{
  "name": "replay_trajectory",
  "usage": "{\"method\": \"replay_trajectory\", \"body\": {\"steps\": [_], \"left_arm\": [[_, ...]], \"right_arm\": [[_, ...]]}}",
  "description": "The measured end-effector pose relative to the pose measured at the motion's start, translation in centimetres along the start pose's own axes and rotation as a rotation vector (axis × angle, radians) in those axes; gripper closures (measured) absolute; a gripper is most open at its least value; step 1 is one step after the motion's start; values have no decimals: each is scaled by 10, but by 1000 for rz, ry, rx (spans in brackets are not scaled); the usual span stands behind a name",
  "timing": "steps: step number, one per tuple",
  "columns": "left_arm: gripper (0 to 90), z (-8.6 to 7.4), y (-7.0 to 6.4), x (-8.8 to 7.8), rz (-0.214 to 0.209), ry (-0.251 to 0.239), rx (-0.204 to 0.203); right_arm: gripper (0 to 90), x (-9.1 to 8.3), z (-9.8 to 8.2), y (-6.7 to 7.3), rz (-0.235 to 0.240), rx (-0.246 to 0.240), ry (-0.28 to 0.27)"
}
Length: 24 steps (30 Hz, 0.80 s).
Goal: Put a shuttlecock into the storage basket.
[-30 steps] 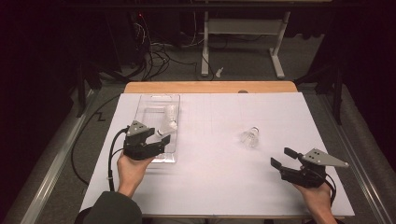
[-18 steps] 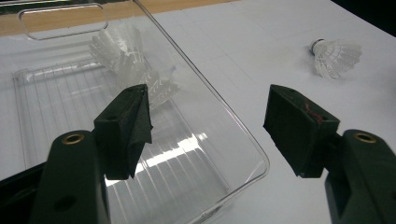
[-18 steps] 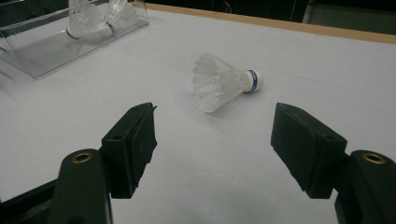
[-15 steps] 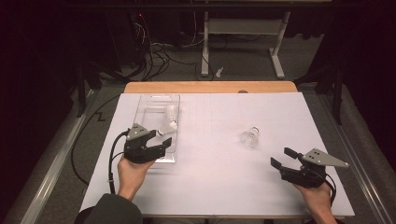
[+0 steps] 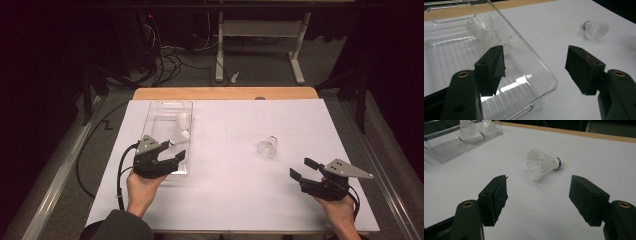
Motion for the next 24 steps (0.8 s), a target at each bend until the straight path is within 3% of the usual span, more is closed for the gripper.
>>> {"method": "replay_trajectory", "body": {"steps": [24], "left_arm": [[324, -2, -15, 1, -35, -1, 39]], "right_arm": [[310, 1, 0, 0, -1, 8, 6]]}}
Point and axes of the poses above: each handheld gripper's, and its own axes: x roughly forward along the jaws, z roughly out of its top, y roughly to its left, the point moved 3 cm from there along x, roughly forward along the jaws, and after that the axes turned 1 degree about -z, right-handed, at the moved point
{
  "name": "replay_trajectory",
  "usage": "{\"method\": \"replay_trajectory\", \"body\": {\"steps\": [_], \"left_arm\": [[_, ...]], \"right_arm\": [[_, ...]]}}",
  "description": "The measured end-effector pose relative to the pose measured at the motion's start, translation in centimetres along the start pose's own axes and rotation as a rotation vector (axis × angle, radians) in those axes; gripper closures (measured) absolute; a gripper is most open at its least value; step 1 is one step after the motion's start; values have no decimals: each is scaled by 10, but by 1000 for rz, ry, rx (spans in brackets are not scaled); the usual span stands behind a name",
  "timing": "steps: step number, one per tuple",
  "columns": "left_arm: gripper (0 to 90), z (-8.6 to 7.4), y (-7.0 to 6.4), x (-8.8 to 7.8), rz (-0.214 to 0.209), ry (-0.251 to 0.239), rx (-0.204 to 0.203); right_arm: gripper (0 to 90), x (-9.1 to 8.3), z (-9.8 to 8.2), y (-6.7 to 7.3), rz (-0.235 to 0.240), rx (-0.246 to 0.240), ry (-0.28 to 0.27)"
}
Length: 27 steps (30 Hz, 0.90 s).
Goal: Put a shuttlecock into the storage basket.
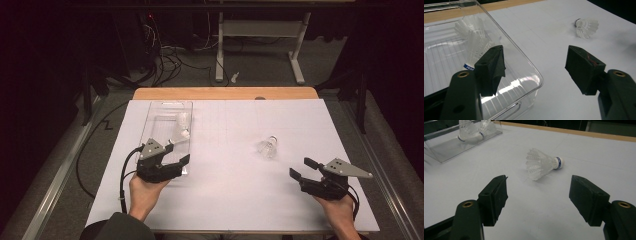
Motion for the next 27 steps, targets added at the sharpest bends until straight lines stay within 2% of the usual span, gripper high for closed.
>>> {"method": "replay_trajectory", "body": {"steps": [7, 27], "left_arm": [[325, 1, -7, 2, -11, -1, 13], [329, 5, -16, 10, -43, 4, 24]], "right_arm": [[310, -1, 0, 0, 1, -7, -6], [310, -2, 0, 1, 2, -11, -10]]}}
Point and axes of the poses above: each handheld gripper's, and its own axes: x roughly forward along the jaws, z roughly out of its top, y roughly to its left, the point moved 3 cm from there along x, roughly forward along the jaws, and after that the axes turned 1 degree about -z, right-handed, at the moved point
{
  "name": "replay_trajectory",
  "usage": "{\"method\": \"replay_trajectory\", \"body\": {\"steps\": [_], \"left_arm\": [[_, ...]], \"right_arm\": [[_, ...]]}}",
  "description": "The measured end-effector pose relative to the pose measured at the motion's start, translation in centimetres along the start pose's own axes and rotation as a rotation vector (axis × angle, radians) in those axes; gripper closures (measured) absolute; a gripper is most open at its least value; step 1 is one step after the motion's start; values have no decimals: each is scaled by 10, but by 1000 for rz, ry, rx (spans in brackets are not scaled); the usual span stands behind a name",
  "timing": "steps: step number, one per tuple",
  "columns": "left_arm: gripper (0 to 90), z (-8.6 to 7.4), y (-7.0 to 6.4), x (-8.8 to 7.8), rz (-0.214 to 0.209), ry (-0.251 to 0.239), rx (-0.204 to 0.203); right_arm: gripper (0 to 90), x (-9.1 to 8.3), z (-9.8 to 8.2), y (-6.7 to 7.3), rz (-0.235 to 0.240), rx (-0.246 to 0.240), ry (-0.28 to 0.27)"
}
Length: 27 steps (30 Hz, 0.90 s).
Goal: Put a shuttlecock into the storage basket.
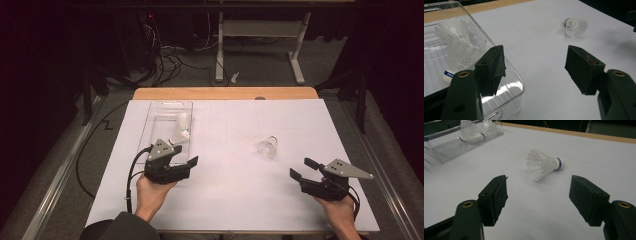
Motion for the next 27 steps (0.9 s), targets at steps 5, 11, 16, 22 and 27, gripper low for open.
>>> {"method": "replay_trajectory", "body": {"steps": [5, 11, 16, 22, 27], "left_arm": [[335, 2, -2, 4, -11, 1, 6], [347, 4, -4, 8, -19, 4, 14], [354, 5, -5, 13, -39, 9, 1], [353, 8, -8, 19, -49, 9, 3], [353, 11, -11, 24, -57, 13, 10]], "right_arm": [[310, 0, 0, 0, 0, 1, -1], [310, 0, 0, 0, 0, 1, -1], [310, 0, 0, 0, 1, 1, -3], [310, -1, 0, 0, 1, 1, -3], [310, -1, 0, 0, 1, 0, -4]]}}
Point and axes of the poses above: each handheld gripper's, and its own axes: x roughly forward along the jaws, z roughly out of its top, y roughly to its left, the point moved 3 cm from there along x, roughly forward along the jaws, and after that the axes turned 1 degree about -z, right-handed, at the moved point
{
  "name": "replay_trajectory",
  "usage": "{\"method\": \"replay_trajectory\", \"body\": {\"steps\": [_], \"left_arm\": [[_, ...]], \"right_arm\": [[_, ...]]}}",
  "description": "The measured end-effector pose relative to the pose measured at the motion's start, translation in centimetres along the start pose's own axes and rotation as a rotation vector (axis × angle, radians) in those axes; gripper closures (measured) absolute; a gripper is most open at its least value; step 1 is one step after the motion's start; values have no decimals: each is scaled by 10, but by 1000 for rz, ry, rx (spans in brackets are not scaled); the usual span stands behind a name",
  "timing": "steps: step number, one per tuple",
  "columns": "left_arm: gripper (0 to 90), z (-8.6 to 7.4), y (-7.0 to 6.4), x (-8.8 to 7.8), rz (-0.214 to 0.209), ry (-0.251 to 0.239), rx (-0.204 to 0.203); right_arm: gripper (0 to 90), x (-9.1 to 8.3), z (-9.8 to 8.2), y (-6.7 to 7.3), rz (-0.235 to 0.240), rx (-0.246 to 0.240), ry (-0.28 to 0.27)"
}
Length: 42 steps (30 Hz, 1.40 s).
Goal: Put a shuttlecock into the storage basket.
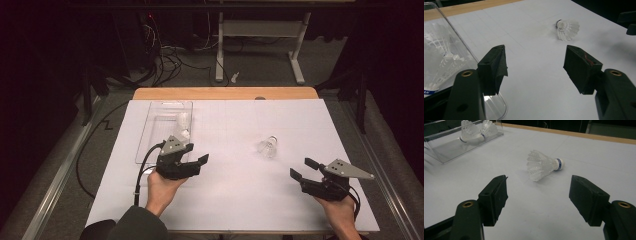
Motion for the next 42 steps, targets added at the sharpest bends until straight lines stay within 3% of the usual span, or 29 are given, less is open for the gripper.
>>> {"method": "replay_trajectory", "body": {"steps": [42], "left_arm": [[361, 21, -8, 36, -48, 10, 22]], "right_arm": [[310, 0, 0, -1, 3, 2, 0]]}}
Point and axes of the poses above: each handheld gripper's, and its own axes: x roughly forward along the jaws, z roughly out of its top, y roughly to its left, the point moved 3 cm from there along x, roughly forward along the jaws, and after that the axes turned 1 degree about -z, right-handed, at the moved point
